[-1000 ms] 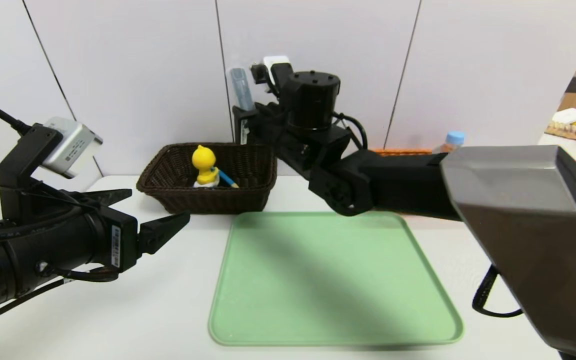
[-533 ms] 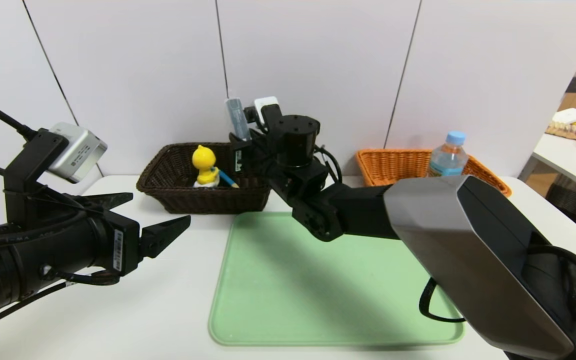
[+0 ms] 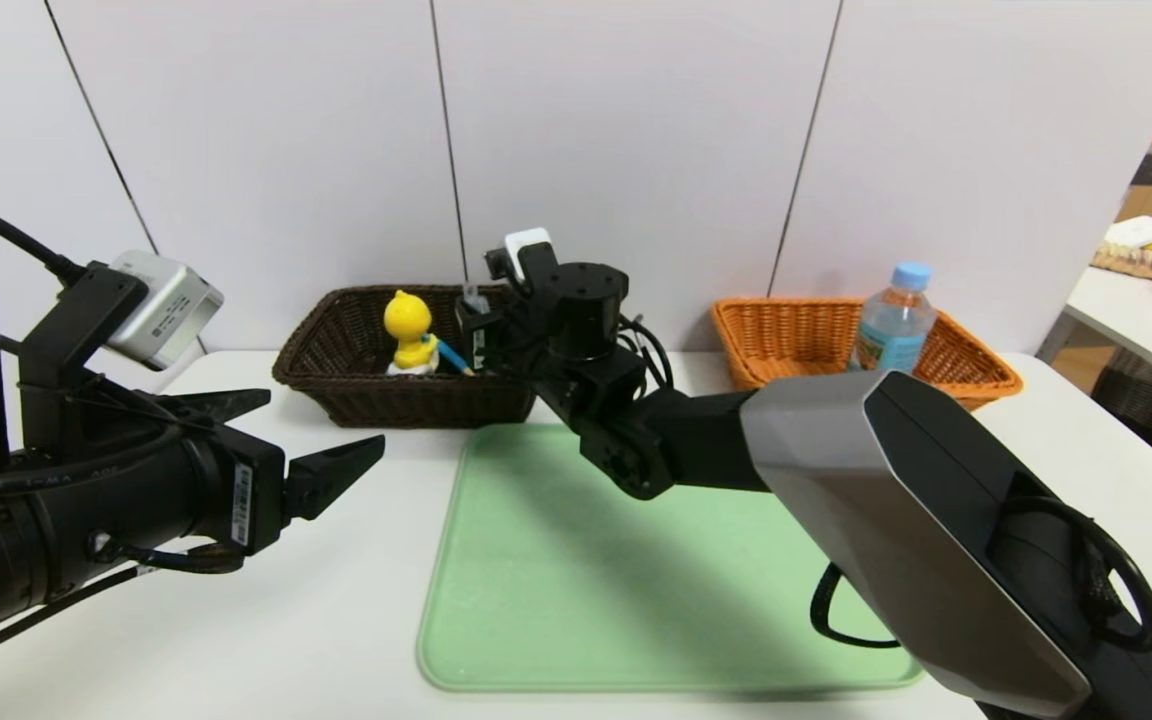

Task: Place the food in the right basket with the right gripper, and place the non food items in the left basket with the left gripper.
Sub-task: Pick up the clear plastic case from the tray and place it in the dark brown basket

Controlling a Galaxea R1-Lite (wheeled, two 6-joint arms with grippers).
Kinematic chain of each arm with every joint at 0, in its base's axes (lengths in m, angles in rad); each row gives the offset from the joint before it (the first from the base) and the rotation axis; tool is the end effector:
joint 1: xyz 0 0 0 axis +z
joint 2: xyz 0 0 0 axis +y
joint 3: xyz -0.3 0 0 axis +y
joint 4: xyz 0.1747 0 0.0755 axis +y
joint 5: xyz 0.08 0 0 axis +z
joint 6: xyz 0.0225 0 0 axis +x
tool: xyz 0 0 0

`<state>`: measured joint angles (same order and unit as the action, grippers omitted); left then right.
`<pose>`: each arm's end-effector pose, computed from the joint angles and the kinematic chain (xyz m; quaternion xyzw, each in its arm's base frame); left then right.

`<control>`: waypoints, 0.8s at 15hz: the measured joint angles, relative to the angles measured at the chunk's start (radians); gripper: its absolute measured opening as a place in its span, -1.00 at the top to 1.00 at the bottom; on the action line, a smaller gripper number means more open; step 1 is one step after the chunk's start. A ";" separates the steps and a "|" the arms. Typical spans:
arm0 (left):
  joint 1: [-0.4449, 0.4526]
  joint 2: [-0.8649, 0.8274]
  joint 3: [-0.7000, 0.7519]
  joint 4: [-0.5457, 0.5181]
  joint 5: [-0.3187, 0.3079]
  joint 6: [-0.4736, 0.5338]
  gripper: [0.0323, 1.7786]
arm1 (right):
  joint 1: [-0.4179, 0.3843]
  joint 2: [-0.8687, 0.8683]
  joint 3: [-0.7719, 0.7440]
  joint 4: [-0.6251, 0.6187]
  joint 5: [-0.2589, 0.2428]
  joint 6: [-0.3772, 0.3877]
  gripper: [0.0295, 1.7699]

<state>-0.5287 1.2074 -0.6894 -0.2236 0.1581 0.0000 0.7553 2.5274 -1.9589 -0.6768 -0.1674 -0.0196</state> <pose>0.1575 -0.0879 0.2298 0.0494 0.1381 -0.1822 0.9723 0.3918 0.3638 0.1535 0.0147 -0.0513 0.2888 0.9559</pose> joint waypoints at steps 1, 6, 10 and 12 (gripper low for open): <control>0.000 0.000 0.000 -0.001 0.000 0.000 -0.90 | -0.002 0.002 0.000 0.000 0.000 0.001 -0.08; 0.001 0.000 -0.003 -0.006 0.000 0.000 -0.90 | -0.007 -0.015 0.000 0.002 0.000 0.002 -0.49; 0.012 -0.007 -0.050 -0.001 -0.001 0.001 -0.90 | -0.020 -0.149 0.003 0.082 -0.003 -0.029 -0.66; 0.023 -0.011 -0.104 0.016 0.000 0.005 -0.90 | -0.034 -0.276 0.004 0.236 -0.002 -0.053 -0.72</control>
<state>-0.5055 1.1964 -0.7932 -0.2077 0.1577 0.0051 0.7215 2.2515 -1.9547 -0.4406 -0.1691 -0.0726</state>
